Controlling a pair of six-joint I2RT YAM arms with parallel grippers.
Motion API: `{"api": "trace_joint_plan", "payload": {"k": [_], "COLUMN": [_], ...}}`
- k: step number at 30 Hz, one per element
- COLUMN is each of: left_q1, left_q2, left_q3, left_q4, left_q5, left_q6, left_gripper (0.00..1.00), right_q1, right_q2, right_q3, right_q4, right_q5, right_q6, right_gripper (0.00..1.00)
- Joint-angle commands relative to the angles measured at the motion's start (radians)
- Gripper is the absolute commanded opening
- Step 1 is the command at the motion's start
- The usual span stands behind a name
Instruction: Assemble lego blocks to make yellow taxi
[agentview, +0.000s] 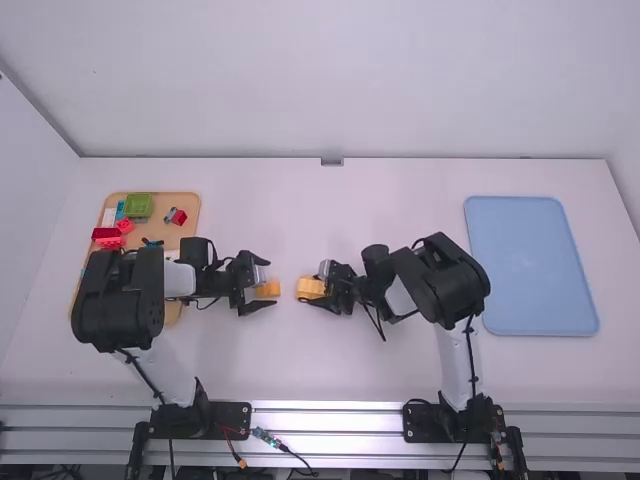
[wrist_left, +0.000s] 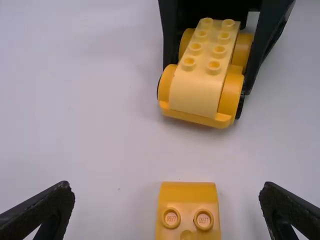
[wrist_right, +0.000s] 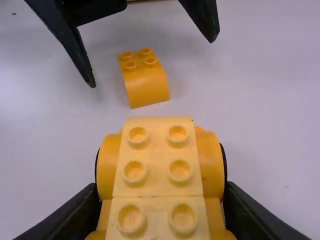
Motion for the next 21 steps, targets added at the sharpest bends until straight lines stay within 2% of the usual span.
{"api": "trace_joint_plan", "payload": {"k": [1, 7, 12, 15, 17, 21], "left_q1": [0.002, -0.004, -0.034, -0.053, -0.056, -0.039], "left_q2": [0.012, 0.012, 0.012, 0.012, 0.012, 0.012], "left_q3": [0.007, 0.011, 0.008, 0.008, 0.009, 0.016], "left_q4": [-0.008, -0.008, -0.019, -0.022, -0.025, -0.047], "left_q5": [0.018, 0.016, -0.052, -0.074, -0.089, -0.087], "left_q6": [0.007, 0.003, 0.003, 0.004, 0.003, 0.003], "left_gripper": [0.95, 0.89, 0.87, 0.81, 0.73, 0.72], "right_q1": [0.002, 0.002, 0.002, 0.002, 0.002, 0.002], "right_q2": [0.018, 0.018, 0.018, 0.018, 0.018, 0.018], "right_q3": [-0.008, -0.009, -0.008, -0.001, 0.01, 0.027], "right_q4": [0.007, 0.002, 0.001, -0.017, -0.04, -0.089], "right_q5": [-0.021, -0.024, -0.026, -0.027, -0.028, -0.05], "right_q6": [0.002, -0.005, -0.004, -0.005, -0.006, -0.044], "right_gripper": [0.5, 0.47, 0.46, 0.46, 0.46, 0.46]}}
